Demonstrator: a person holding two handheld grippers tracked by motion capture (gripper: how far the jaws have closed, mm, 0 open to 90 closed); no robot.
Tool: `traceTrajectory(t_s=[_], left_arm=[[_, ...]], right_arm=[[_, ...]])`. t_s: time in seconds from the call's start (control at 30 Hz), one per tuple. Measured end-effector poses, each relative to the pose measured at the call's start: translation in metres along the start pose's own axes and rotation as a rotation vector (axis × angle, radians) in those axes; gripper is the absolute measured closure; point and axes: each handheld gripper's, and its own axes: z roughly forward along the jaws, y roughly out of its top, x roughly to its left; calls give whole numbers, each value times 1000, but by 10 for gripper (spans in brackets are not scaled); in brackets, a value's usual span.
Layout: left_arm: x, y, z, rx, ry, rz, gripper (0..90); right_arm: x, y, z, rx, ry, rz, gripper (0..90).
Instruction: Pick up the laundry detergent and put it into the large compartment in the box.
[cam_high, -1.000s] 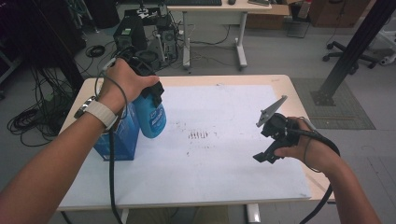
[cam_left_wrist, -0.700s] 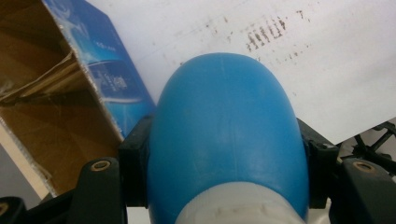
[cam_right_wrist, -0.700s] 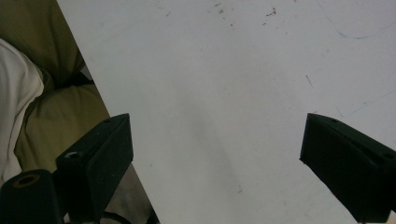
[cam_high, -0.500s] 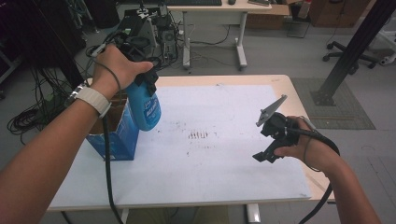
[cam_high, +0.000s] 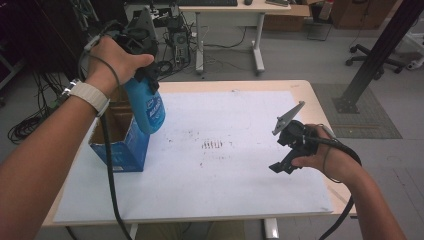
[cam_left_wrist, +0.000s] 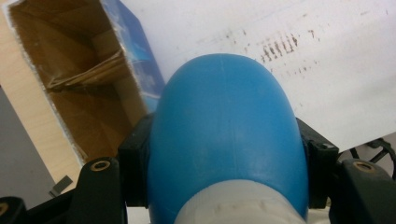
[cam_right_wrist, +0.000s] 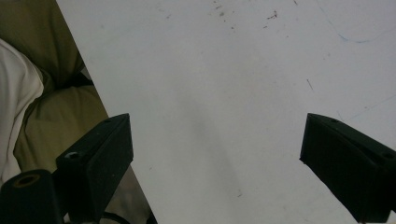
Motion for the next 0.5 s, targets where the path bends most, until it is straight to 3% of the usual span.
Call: traceTrajectory(t_s=[0.5], left_arm=[[19,1,-28,-30,14,-66,371]], right_arm=[[-2,3,2,5,-2,-3,95]])
